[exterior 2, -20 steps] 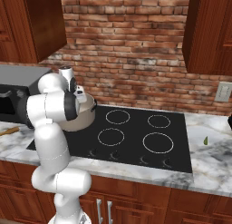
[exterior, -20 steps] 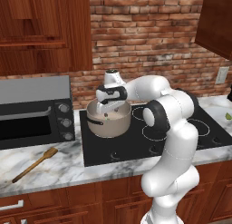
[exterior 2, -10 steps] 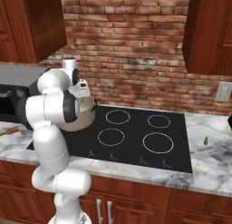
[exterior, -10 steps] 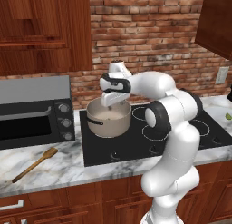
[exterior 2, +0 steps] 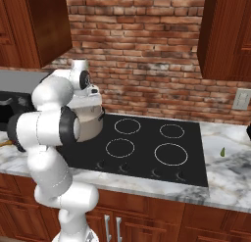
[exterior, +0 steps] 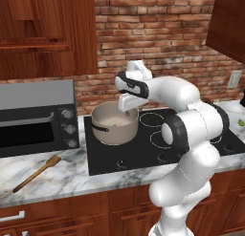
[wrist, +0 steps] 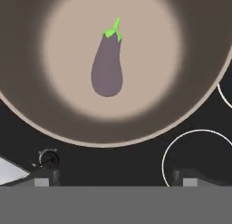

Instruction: Put the eggplant and lemon wedge in the pot. Retrieve the spatula and lightly stir the vegetables in the pot.

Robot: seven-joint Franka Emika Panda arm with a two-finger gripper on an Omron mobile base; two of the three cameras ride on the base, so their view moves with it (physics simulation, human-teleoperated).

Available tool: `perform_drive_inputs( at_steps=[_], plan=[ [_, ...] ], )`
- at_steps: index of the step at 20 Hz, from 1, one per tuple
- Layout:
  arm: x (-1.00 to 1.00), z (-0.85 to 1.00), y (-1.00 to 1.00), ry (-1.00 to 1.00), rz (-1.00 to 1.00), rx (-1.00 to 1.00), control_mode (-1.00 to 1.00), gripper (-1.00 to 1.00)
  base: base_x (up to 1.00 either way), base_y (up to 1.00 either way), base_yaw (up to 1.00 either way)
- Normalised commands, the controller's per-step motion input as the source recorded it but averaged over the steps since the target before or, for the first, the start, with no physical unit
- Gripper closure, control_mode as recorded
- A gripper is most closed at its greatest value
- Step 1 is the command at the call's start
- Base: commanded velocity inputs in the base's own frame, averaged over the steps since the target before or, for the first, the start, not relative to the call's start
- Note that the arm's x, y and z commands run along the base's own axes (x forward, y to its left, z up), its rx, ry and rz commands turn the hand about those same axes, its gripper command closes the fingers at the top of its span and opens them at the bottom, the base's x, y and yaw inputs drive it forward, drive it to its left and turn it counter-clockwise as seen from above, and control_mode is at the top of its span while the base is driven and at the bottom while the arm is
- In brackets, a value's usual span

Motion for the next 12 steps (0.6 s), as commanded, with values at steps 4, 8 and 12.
perform_drive_inputs(
  at_steps=[4,8,12],
  plan=[
    [-1.0,0.0,-0.24,-0.06,0.0,0.0,-1.0,-1.0,0.0,0.0,0.0],
    [-1.0,0.04,-0.06,-0.04,0.0,0.01,-1.0,-1.0,0.0,0.0,0.0],
    [-0.98,0.24,0.0,-0.04,0.0,0.01,-1.0,-1.0,0.0,0.0,0.0]
  ],
)
